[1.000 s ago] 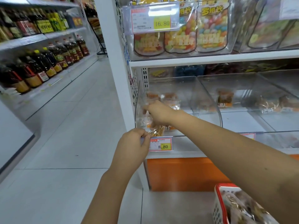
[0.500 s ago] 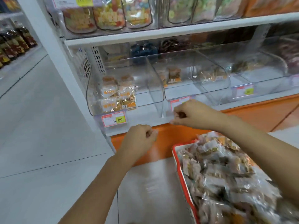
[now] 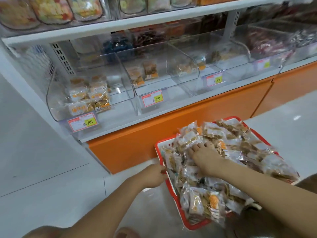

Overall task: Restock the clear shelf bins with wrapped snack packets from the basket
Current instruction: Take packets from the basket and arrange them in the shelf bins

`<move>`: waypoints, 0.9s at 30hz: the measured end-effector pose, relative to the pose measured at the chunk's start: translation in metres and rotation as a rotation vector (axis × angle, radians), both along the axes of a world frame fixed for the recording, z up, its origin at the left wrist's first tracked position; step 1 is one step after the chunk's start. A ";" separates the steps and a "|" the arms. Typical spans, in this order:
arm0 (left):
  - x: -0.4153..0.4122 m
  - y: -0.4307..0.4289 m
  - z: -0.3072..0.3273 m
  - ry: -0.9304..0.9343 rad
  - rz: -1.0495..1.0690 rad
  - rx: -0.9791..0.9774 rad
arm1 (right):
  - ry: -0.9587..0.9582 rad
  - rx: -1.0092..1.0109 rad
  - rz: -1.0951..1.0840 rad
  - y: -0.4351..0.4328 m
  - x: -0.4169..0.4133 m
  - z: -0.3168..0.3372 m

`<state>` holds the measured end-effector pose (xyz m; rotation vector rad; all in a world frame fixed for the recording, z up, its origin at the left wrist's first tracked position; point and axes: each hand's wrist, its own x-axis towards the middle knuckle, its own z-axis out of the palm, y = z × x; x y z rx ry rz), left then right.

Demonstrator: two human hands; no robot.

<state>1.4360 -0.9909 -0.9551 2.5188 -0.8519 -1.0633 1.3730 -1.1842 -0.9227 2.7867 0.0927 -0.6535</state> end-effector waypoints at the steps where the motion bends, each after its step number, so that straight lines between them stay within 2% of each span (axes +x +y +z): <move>1: 0.000 -0.001 0.001 0.029 0.015 -0.008 | -0.035 0.016 0.022 -0.001 -0.001 -0.001; 3: 0.002 -0.002 0.004 0.080 0.040 -0.034 | -0.075 0.083 0.009 -0.005 0.003 0.000; 5: 0.005 -0.004 0.014 0.114 0.078 -0.087 | -0.110 0.239 -0.063 -0.011 0.009 0.007; 7: 0.010 -0.004 0.030 0.156 0.167 -0.151 | -0.167 0.563 -0.201 -0.018 0.013 0.025; 9: 0.012 -0.002 0.049 0.286 0.328 -0.258 | -0.215 0.954 -0.355 -0.025 0.019 0.044; 12: 0.012 -0.002 0.078 0.727 0.621 -0.508 | -0.316 1.491 -0.395 -0.021 0.029 0.068; 14: 0.014 -0.003 0.096 0.915 0.700 -0.714 | -0.393 1.644 -0.292 -0.005 0.034 0.081; 16: 0.019 -0.001 0.119 0.968 0.774 -0.956 | -0.465 1.608 -0.180 0.013 0.039 0.093; 19: 0.036 0.011 0.145 0.801 0.901 -1.194 | -0.553 1.402 0.041 0.028 0.052 0.108; 21: 0.049 0.025 0.155 0.472 0.864 -1.159 | -0.570 1.341 0.114 0.037 0.064 0.117; 24: 0.070 0.050 0.167 0.043 0.840 -1.095 | -0.545 1.576 0.006 0.053 0.087 0.137; 26: 0.083 0.065 0.174 -0.083 0.817 -1.110 | -0.487 1.668 -0.121 0.067 0.115 0.152; 27: 0.088 0.071 0.176 -0.126 0.816 -1.129 | -0.432 1.626 -0.164 0.074 0.131 0.158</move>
